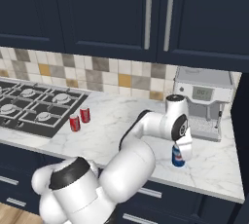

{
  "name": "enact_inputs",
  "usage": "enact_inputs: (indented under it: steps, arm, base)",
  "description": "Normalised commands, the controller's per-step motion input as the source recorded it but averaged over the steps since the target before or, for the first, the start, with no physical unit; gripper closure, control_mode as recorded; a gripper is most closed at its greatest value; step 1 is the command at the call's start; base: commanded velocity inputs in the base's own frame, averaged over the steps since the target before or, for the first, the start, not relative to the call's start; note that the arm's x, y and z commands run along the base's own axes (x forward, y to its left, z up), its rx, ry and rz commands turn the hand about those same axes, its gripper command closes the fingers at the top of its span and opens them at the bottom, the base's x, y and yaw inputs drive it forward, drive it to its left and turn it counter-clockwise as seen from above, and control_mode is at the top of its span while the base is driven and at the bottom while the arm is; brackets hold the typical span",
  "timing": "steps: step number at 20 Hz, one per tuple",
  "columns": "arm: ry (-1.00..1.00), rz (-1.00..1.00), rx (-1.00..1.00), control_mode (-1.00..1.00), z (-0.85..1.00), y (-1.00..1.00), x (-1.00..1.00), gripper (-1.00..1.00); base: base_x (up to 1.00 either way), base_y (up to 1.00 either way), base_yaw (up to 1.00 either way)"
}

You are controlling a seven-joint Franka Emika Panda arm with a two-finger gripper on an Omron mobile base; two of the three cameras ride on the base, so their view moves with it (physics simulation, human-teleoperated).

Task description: Four empty soda cans are scattered around the kitchen. Gather all the cans and cluster them next to the stove for recycling.

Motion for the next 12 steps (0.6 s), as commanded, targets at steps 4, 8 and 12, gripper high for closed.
enact_inputs:
  steps: [4, 8, 12]
  arm:
    - [0.0, 0.03, -0.01, -1.0, 0.16, 0.59, 0.0, 1.0]
    - [0.0, 0.05, 0.0, -1.0, 0.18, 0.59, 0.0, 1.0]
    - [0.0, 0.08, 0.0, -1.0, 0.19, 0.57, 0.0, 1.0]
  base:
    - [0.0, 0.0, 0.0]
    - [0.0, 0.0, 0.0]
    - [0.0, 0.0, 0.0]
